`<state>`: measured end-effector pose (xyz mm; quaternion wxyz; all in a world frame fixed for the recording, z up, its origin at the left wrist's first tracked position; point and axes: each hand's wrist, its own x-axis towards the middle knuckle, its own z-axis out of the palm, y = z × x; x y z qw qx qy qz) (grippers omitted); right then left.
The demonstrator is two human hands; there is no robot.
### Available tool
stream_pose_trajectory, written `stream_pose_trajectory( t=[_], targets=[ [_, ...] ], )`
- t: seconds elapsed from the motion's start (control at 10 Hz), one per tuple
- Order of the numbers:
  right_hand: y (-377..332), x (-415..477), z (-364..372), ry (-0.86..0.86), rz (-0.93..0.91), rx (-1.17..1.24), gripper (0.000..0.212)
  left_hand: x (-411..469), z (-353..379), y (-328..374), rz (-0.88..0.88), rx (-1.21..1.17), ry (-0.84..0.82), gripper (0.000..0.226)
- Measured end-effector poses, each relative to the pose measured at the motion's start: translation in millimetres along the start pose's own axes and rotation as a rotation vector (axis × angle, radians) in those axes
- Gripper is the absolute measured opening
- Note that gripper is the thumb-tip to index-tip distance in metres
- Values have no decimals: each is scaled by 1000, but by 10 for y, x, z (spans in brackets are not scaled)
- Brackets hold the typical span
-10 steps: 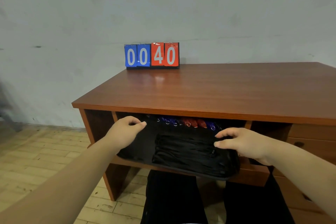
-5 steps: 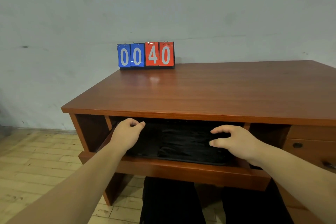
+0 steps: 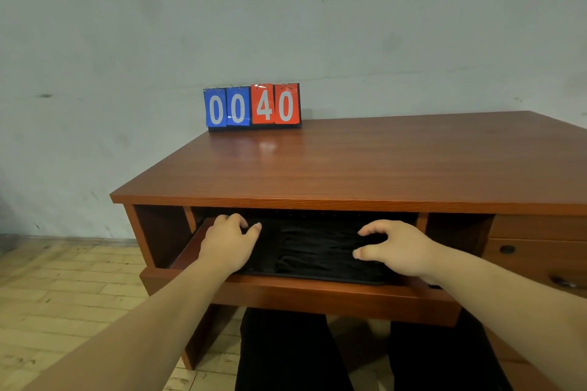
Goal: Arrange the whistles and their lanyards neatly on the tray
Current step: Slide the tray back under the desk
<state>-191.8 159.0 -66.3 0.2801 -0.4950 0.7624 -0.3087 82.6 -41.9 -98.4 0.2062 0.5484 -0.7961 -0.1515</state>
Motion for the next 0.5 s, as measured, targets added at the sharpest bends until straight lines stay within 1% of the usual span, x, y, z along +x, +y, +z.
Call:
stream_pose_trajectory(
  t=[0.1,0.2,0.4,0.5],
  targets=[
    [-4,-3,22,-21,-1,-56,54,-35,32,38,37,76,31,51],
    [-7,0,73,-35,3,-90,55,-31,56,63,39,123,24,57],
    [-36,-27,153,1,-2,-101,58,-113,41,90,88,169,8,59],
    [-194,-104,100,7,-18,-167,64,-199,-65,159,225,228,114,57]
  ],
)
